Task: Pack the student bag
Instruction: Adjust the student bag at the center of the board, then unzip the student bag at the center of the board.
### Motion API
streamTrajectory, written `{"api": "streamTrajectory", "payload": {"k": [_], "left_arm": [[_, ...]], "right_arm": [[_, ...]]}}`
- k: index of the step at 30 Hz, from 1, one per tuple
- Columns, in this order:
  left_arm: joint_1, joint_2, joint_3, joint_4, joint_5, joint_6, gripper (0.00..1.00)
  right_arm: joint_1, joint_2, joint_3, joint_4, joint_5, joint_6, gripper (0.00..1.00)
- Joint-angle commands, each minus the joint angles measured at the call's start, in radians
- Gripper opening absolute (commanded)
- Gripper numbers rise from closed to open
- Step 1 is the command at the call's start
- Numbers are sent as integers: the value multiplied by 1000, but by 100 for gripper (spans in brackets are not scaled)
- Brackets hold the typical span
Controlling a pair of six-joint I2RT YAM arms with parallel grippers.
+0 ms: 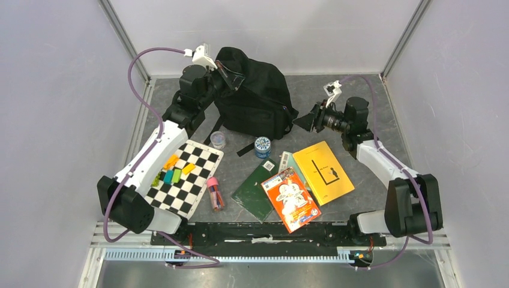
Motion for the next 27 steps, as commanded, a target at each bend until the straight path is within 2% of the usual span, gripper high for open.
{"api": "streamTrajectory", "payload": {"k": [1,6,10,13,22,27], "left_arm": [[-1,-19,-30,-41,-17,-20,2],[-1,-10,-3,-61,-15,-8,2],[-1,-6,11,-67,-12,-6,2],[-1,-4,18,-77,-15,-3,2],[-1,-9,23,-88,-32,3,2],[-1,-13,22,-94,-39,5,2]], "right_arm": [[-1,51,29,110,-63,49,49],[-1,81,33,156,-69,70,47],[-1,105,44,168,-81,76,54],[-2,130,54,187,-89,103,56],[-1,152,49,332,-111,259,46],[-2,151,44,344,-101,280,39]]}}
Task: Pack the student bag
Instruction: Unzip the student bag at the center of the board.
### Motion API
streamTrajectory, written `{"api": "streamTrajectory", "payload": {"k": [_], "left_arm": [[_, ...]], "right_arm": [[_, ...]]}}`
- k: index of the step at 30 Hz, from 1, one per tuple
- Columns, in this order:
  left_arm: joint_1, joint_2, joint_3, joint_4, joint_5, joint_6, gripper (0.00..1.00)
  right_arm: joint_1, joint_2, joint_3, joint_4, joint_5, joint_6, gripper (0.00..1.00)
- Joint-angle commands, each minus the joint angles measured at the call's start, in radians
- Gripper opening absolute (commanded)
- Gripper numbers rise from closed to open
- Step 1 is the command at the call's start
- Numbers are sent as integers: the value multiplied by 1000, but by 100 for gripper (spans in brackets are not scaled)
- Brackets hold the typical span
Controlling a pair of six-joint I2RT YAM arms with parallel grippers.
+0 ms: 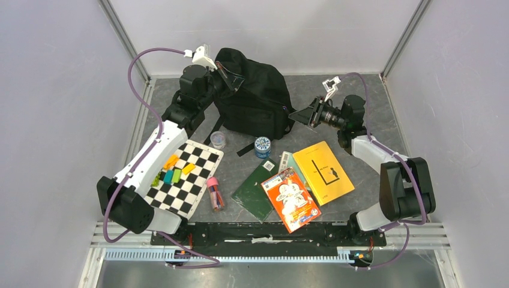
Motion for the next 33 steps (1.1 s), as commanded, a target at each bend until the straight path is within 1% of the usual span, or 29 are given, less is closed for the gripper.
{"api": "streamTrajectory", "payload": {"k": [1,3,6,19,22,30,31,33], "left_arm": [[-1,-7,22,-61,-32,11,2],[-2,-8,22,-61,-34,11,2],[-2,-10,20,-63,-35,11,2],[-1,-15,16,-59,-33,0,2],[-1,-14,13,-59,-33,-2,2],[-1,-18,8,-60,-38,-7,2],[-1,-19,8,-59,-38,-8,2],[-1,-19,5,-61,-36,-8,2]], "right_arm": [[-1,1,30,76,-13,44,38],[-2,1,30,71,-10,43,36],[-1,2,26,59,-6,31,35],[-1,1,59,-124,35,-128,35],[-2,5,61,-128,30,-134,34],[-2,9,67,-81,8,-104,28],[-2,13,74,-81,8,-103,26],[-2,19,86,-82,5,-104,18]]}}
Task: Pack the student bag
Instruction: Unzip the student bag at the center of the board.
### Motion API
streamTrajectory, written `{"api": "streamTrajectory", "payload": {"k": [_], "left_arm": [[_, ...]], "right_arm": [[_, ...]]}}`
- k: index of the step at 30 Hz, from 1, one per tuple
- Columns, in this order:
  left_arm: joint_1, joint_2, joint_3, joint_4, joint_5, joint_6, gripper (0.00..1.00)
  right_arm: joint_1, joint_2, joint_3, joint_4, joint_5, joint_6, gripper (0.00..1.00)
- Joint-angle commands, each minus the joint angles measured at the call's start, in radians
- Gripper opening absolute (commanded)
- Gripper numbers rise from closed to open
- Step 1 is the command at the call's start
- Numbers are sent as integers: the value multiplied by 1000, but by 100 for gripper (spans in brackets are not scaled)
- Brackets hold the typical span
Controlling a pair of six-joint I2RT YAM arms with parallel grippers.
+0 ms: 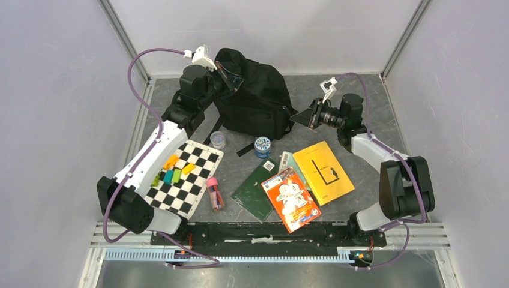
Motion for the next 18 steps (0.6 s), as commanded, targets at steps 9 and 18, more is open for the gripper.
{"api": "streamTrajectory", "payload": {"k": [9,18], "left_arm": [[-1,-21,16,-59,-28,12,2],[-4,-18,23,-71,-38,21,2]], "right_arm": [[-1,-19,104,-36,1,-55,6],[3,-72,167,-208,48,-194,0]]}}
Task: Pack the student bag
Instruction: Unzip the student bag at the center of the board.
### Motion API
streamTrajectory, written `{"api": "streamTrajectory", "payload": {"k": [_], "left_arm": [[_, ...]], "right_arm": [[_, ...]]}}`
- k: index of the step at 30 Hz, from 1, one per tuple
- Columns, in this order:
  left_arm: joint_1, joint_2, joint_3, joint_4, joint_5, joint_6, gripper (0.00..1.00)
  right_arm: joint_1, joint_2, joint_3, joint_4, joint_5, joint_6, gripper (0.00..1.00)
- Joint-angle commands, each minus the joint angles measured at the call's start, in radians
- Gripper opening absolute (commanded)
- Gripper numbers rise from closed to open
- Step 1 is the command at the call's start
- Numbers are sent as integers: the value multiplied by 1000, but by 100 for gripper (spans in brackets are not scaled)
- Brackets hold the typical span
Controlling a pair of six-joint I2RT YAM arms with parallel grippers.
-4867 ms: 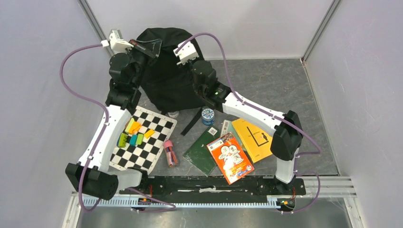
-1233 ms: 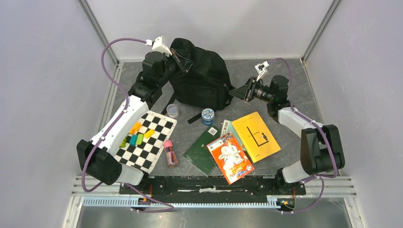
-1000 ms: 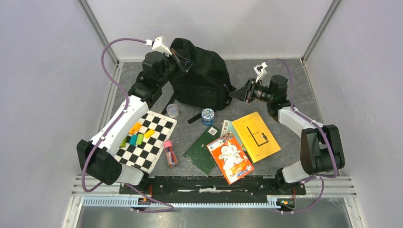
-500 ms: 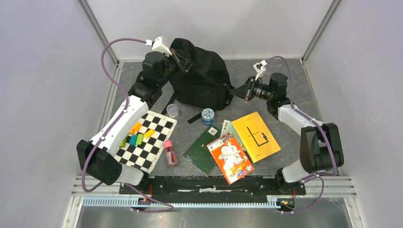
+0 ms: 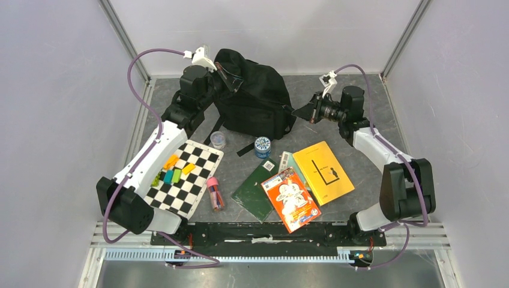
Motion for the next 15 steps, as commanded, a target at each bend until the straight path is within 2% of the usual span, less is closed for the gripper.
{"api": "streamTrajectory", "payload": {"k": [1,7,11,15], "left_arm": [[-5,-12,25,-61,-32,21,2],[-29,3,51,-69,-47,-4,2],[-56,15,68,-74,-64,-1,2],[-69,19,71,-90,-88,7,2]], "right_arm": [[4,-87,54,-54,35,-82,0],[45,-92,149,-163,38,-169,0],[107,-77,243,-327,156,-302,0],[122,-59,285,-389,210,-319,0]]}}
